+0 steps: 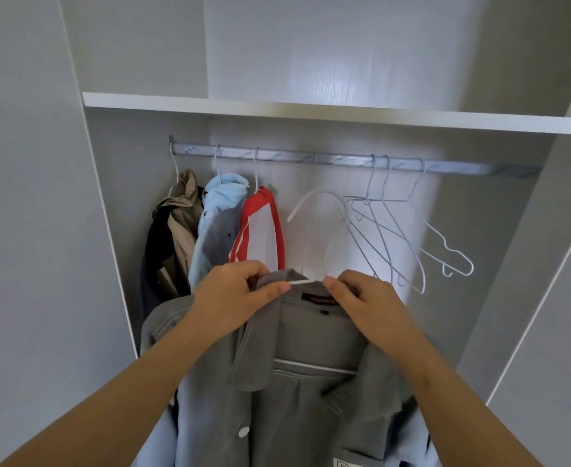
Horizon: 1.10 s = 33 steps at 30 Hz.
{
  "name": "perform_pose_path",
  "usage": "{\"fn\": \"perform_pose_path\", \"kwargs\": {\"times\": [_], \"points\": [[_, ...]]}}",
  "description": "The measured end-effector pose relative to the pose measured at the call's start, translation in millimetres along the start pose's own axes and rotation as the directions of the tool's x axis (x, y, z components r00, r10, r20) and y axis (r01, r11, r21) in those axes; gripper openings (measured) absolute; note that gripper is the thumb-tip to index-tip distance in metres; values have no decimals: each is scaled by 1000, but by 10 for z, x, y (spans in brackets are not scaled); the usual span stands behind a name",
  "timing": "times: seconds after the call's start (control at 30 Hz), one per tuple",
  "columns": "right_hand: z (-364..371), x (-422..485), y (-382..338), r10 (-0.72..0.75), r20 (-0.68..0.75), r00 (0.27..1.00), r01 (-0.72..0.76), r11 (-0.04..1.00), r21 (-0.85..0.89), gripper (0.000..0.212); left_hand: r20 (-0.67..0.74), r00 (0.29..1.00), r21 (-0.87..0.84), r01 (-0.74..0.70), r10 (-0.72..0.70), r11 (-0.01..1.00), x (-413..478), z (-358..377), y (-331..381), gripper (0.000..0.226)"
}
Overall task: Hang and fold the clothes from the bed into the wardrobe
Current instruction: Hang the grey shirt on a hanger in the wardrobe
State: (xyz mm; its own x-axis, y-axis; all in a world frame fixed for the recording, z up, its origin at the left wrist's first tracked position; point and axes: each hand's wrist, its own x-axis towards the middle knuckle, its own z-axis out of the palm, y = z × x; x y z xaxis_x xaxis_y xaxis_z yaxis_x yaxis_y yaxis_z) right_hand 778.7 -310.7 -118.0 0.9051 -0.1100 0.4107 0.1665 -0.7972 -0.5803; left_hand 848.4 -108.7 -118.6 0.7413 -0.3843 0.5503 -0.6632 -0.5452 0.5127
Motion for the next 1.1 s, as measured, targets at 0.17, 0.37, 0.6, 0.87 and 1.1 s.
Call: {"fn": "perform_pose_path", "kwargs": {"times": [0.17, 0.37, 0.6, 0.87, 1.1], "points": [[-132, -43, 225, 75, 40, 996, -76, 997, 33, 49, 166, 986, -69, -4, 15, 998, -17, 169, 83, 15], [-281, -282, 532, 397, 183, 899, -428, 885, 182, 43, 41, 997, -103, 72, -68, 992, -62, 359, 148, 15], [-58, -487, 549, 520, 422, 743, -669, 592, 449, 22, 56, 963, 13, 262, -263, 965, -182, 476, -4, 27], [252, -292, 108, 309, 581, 753, -644, 526, 555, 19, 28, 908, 180, 407, -418, 896, -138, 389, -117, 37], [527, 170, -176, 335, 513, 790, -613, 442, 655, 17, -40, 888, 158, 458, -458, 875, 263, 249, -458, 25]]}}
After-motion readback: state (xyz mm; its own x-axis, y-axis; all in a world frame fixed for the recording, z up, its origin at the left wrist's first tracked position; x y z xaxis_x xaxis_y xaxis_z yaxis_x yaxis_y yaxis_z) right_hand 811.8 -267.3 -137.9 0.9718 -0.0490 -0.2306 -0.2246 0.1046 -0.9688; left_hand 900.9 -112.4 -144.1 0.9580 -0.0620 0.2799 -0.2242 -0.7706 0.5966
